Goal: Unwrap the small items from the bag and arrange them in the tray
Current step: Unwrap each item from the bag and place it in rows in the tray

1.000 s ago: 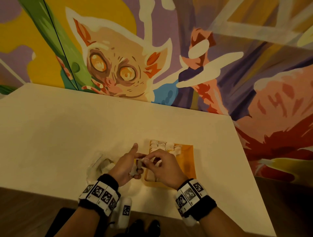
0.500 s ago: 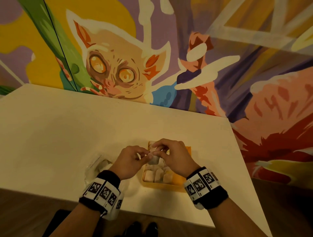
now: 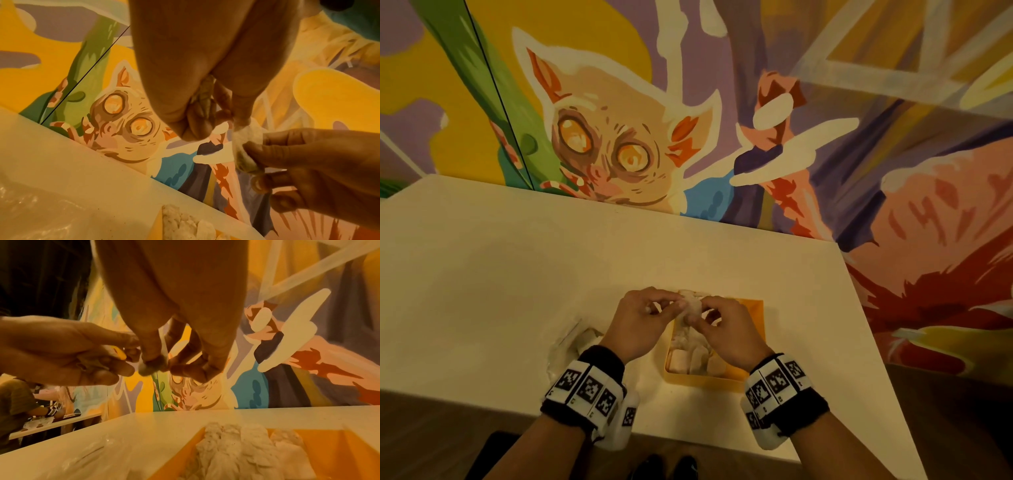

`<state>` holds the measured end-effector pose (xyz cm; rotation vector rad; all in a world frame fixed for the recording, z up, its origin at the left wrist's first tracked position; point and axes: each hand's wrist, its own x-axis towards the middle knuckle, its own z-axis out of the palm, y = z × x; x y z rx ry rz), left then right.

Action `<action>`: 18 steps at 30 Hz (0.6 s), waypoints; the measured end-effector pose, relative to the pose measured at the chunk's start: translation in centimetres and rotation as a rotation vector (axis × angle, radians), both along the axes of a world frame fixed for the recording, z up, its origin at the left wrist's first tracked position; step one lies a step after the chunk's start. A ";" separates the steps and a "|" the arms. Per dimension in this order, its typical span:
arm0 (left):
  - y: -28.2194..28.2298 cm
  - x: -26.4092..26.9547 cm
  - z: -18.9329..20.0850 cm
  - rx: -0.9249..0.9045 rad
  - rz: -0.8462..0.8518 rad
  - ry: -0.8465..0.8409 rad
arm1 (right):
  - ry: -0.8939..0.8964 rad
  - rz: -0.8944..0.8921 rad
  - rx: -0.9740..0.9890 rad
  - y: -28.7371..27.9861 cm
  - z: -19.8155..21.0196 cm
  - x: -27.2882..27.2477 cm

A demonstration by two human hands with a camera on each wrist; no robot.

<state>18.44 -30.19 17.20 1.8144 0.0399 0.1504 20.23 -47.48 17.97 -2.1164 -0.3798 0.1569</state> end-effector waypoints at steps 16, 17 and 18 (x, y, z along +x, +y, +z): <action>-0.3 -0.9 -7.0 0.500 0.036 0.480 | 0.300 -0.394 -0.579 -4.1 -4.4 6.2; -0.4 -1.1 -7.4 0.522 0.020 0.497 | 0.322 -0.402 -0.612 -4.0 -4.8 6.5; -0.4 -1.1 -7.8 0.550 0.005 0.504 | 0.332 -0.416 -0.639 -3.8 -5.2 6.7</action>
